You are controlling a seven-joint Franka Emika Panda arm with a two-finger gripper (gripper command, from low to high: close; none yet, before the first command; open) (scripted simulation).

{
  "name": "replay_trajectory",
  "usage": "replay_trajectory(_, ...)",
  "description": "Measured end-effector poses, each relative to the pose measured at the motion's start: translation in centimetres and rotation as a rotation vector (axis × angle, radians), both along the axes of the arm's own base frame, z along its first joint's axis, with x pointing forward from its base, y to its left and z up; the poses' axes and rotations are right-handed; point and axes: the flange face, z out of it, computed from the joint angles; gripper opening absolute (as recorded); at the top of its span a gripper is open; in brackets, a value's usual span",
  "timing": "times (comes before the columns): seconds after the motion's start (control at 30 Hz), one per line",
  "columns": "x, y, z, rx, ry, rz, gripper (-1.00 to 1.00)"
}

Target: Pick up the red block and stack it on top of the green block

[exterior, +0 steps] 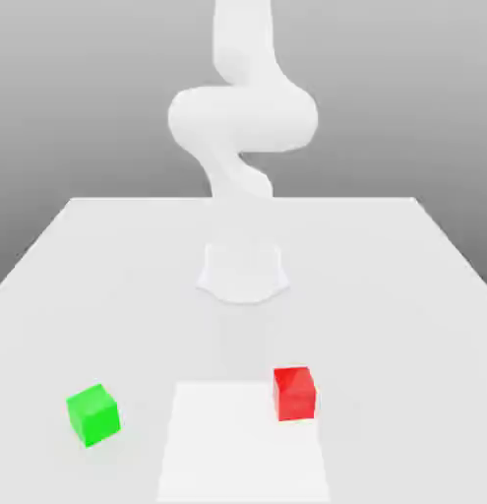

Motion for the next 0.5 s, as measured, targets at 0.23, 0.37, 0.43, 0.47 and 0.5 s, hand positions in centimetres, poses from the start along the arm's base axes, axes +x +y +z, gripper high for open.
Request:
replay_trajectory(0.23, 5.2, 2.9, -17.4, -0.018, 0.262, 0.038, 0.0)
replay_trajectory(0.37, 4.8, 4.3, -27.4, -0.027, 0.413, 0.06, 0.0)
replay_trajectory(0.43, 3.7, 4.9, -32.5, -0.031, 0.493, 0.072, 0.0)
replay_trajectory(0.47, 2.8, 5.1, -35.0, -0.034, 0.535, 0.078, 0.0)
replay_trajectory(0.5, 1.8, 5.4, -37.6, -0.036, 0.579, 0.085, 0.0)
